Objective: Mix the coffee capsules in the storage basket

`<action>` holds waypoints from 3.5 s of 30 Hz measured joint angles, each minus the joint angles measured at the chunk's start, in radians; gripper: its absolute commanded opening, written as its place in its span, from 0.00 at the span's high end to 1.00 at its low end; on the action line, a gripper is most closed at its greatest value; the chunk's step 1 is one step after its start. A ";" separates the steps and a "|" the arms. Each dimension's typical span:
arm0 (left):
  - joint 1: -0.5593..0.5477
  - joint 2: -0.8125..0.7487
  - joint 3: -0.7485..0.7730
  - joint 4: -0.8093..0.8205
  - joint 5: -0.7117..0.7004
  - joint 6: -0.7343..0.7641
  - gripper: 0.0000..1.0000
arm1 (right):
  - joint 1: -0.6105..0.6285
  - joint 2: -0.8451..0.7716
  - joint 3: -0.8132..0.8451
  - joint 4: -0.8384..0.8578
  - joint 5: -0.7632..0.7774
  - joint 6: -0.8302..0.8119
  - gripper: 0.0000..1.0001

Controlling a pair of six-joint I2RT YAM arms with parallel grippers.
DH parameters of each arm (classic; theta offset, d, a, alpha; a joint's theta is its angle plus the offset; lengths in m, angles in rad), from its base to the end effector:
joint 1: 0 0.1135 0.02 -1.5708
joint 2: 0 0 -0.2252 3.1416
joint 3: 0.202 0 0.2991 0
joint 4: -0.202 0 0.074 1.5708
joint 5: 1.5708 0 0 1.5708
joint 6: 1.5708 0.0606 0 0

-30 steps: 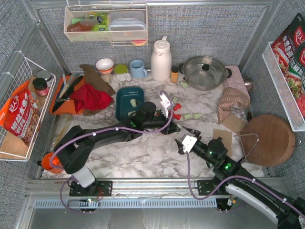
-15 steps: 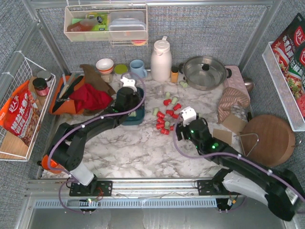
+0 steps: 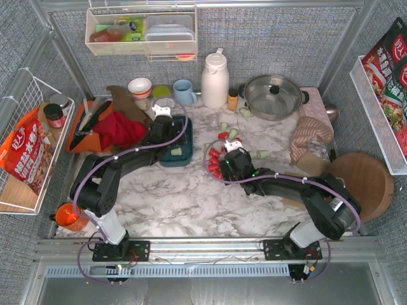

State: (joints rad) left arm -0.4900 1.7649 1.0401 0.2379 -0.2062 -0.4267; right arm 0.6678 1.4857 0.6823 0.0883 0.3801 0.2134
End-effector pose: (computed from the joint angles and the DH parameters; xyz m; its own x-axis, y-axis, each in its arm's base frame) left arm 0.3944 -0.1963 0.1228 -0.5004 -0.1922 -0.8442 0.1032 0.9549 -0.2786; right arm 0.2855 0.1965 0.0832 -0.5784 -0.2057 -0.7894 -0.2380 0.9681 -0.0778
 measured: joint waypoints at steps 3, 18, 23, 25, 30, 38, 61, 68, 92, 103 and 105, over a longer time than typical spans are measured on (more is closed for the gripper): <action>0.002 -0.055 -0.047 0.005 0.008 -0.002 0.01 | -0.003 0.034 0.017 0.010 0.004 -0.001 0.23; -0.018 -0.207 -0.173 0.075 0.282 -0.025 0.05 | -0.032 0.071 0.006 0.103 -0.066 -0.049 0.54; -0.065 -0.209 -0.171 0.075 0.373 -0.025 0.06 | -0.033 -0.054 -0.103 0.198 -0.132 -0.119 0.57; -0.089 -0.207 -0.157 0.076 0.409 -0.021 0.07 | -0.032 -0.119 -0.150 0.246 -0.164 -0.155 0.57; -0.151 -0.182 -0.111 0.079 0.505 -0.009 0.09 | -0.021 -0.270 -0.305 0.421 -0.264 -0.287 0.56; -0.253 -0.116 -0.066 0.079 0.682 0.055 0.26 | -0.006 -0.421 -0.466 0.629 -0.399 -0.537 0.55; -0.310 -0.060 -0.042 0.148 0.860 0.053 0.71 | 0.018 -0.580 -0.448 0.584 -0.452 -0.657 0.27; -0.253 -0.134 -0.039 0.089 0.719 0.060 0.71 | 0.017 -0.544 -0.338 0.467 -0.304 -0.509 0.22; 0.028 -0.033 -0.067 0.000 0.084 -0.017 0.01 | 0.065 0.063 0.039 0.109 -0.042 0.431 0.23; 0.028 -0.171 -0.169 0.053 0.106 -0.010 0.01 | 0.075 0.159 0.096 0.042 -0.019 0.444 0.53; 0.028 -0.181 -0.175 0.058 0.128 -0.010 0.01 | 0.075 0.157 0.096 0.040 -0.024 0.441 0.62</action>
State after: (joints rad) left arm -0.4622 1.5837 0.8646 0.2958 -0.0784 -0.4362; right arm 0.7429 1.6424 0.7784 0.1284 0.3557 0.6544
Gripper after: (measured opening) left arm 0.994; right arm 0.516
